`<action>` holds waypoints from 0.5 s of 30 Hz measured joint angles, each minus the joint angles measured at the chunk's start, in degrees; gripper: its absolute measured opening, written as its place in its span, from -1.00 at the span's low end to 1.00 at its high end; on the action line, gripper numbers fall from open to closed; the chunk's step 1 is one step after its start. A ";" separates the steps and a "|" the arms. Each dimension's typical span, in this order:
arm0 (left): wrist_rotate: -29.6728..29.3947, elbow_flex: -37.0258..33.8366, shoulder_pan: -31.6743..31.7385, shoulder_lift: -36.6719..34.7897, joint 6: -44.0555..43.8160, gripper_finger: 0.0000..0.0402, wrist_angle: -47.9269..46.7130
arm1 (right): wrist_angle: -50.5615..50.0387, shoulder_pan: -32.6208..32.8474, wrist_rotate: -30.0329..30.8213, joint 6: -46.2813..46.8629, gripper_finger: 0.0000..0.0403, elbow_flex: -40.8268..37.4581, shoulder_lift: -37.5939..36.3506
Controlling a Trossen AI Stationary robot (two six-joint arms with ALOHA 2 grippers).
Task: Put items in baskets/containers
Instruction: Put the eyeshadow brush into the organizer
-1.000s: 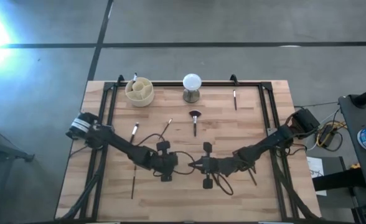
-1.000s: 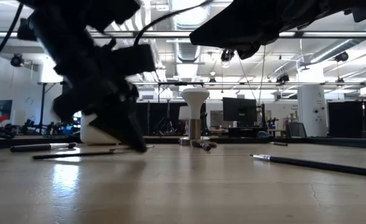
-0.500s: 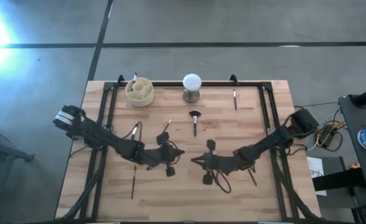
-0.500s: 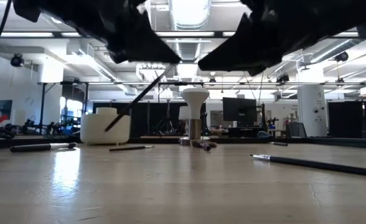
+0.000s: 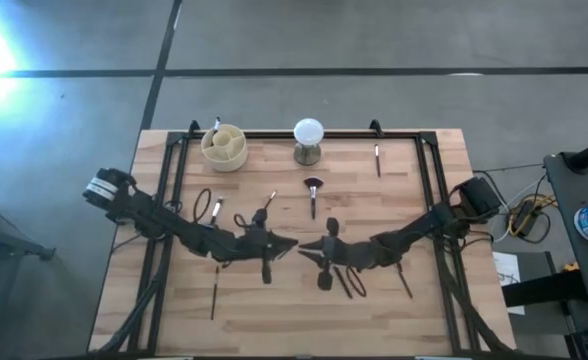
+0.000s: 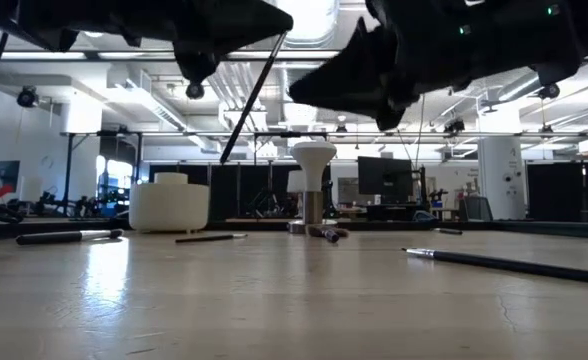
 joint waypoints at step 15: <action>1.33 2.56 0.00 0.00 3.26 -1.00 2.58 | 5.42 -1.16 -5.79 -5.69 -0.26 2.36 0.00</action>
